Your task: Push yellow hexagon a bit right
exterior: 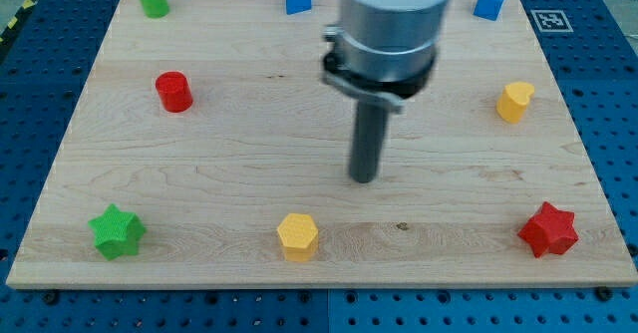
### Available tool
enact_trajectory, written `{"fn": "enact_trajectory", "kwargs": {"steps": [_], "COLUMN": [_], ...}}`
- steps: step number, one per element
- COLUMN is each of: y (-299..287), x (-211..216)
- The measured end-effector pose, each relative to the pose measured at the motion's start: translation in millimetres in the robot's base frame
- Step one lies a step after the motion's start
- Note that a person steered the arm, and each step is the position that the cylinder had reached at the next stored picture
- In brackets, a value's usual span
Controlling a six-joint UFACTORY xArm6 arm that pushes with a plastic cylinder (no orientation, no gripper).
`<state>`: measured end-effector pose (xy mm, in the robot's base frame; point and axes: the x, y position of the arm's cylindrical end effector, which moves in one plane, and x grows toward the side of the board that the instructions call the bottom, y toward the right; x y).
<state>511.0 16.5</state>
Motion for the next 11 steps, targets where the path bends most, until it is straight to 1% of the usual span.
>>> {"fn": "enact_trajectory", "kwargs": {"steps": [1, 2, 3, 6, 7, 8, 9, 10, 11], "y": [-62, -119, -138, -118, -109, -74, -44, -50, -42], "x": [2, 23, 51, 94, 87, 72, 72, 92, 108]}}
